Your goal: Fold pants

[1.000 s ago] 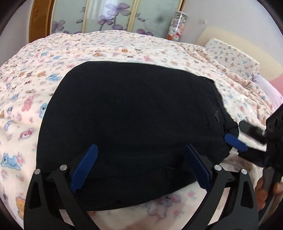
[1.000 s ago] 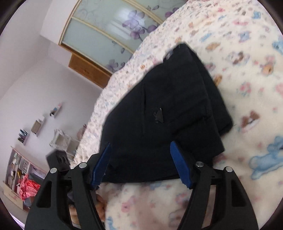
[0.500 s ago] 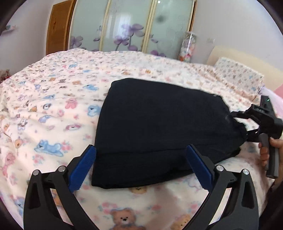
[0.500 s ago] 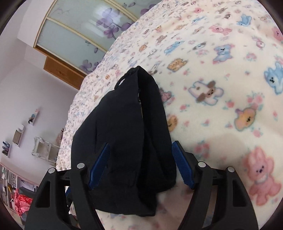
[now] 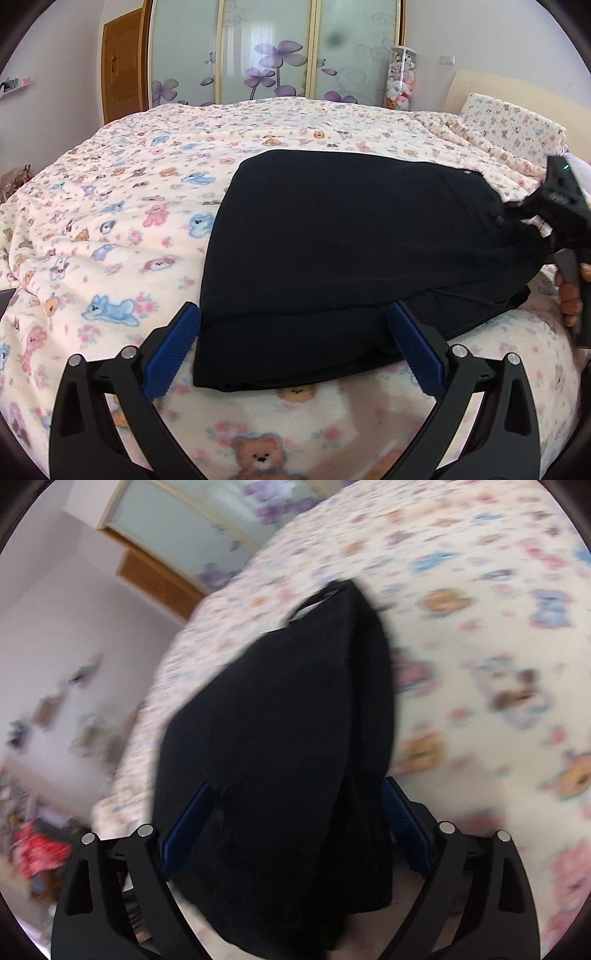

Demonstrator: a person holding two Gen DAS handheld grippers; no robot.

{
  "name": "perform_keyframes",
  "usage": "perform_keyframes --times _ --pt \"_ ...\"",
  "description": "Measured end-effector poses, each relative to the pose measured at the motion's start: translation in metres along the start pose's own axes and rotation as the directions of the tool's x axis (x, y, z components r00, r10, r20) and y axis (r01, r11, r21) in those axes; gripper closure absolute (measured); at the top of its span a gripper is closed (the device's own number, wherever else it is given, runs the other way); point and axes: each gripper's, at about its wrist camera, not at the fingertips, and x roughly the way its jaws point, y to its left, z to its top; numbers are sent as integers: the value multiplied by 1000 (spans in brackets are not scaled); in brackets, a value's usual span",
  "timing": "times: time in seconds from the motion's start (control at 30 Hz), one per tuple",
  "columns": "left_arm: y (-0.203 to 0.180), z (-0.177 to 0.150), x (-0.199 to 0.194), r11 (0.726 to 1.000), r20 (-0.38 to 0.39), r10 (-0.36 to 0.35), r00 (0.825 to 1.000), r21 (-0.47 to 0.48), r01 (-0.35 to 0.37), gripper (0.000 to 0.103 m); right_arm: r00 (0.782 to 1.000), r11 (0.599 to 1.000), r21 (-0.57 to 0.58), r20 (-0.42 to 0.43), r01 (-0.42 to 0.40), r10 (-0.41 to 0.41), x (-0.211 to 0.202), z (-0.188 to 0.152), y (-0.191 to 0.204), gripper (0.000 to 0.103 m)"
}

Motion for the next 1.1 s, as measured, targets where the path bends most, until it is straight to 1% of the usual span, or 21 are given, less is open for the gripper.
perform_keyframes --times 0.07,0.17,0.2,0.3,0.4,0.47,0.5,0.53,0.6,0.73,0.77,0.87,0.9,0.93,0.97,1.03,1.1 --pt "-1 0 1 1000 -3 6 1000 1 -6 2 1000 997 -65 5 28 -28 -2 -2 12 10" --pt "-1 -1 0 1000 -1 3 1000 2 -3 2 999 998 25 -6 50 -50 4 -1 -7 11" --pt "0 -1 0 1000 0 2 1000 2 -2 2 999 998 56 -7 39 -39 4 0 -14 11" --pt "3 -2 1 1000 -3 -14 1000 -15 14 2 1000 996 94 -4 11 -11 2 1 -19 11" --pt "9 -2 2 998 -9 -36 999 -45 35 2 998 986 157 1 -63 64 -2 1 -30 11" --pt "11 -2 2 997 -11 -44 999 -60 43 2 995 983 158 -17 -98 101 -3 -1 -27 11" --pt "12 -2 3 996 -13 -48 999 -69 47 2 994 986 134 -33 -97 102 -4 -2 -23 11" --pt "13 -2 3 996 -15 -52 999 -75 50 2 996 991 113 -44 -74 79 -4 -3 -19 11" --pt "14 -2 4 995 -17 -58 998 -84 57 2 997 996 75 -75 37 -32 2 -6 -14 15" --pt "16 -2 3 993 -14 -69 998 -100 67 2 987 990 36 -98 133 -129 2 -8 -7 15" --pt "18 -3 3 991 -16 -77 997 -112 75 2 976 982 7 -113 189 -187 0 -10 0 15" --pt "28 -5 5 976 -32 -126 992 -181 118 2 948 957 -62 -130 285 -291 -4 -16 14 14" --pt "31 -6 5 971 -29 -140 990 -202 131 2 946 954 -67 -128 292 -298 -6 -17 15 14" --pt "32 -6 4 969 -24 -143 989 -207 135 2 949 957 -53 -124 286 -290 -8 -16 12 14" --pt "33 -6 3 969 -17 -142 990 -208 136 2 958 965 -15 -112 262 -262 -11 -16 5 17" --pt "32 -6 -2 969 7 -139 990 -204 137 2 971 973 46 -92 226 -222 -17 -16 -2 20" --pt "34 -6 -9 967 45 -136 990 -212 142 2 978 978 68 -72 198 -193 -23 -17 -5 25"
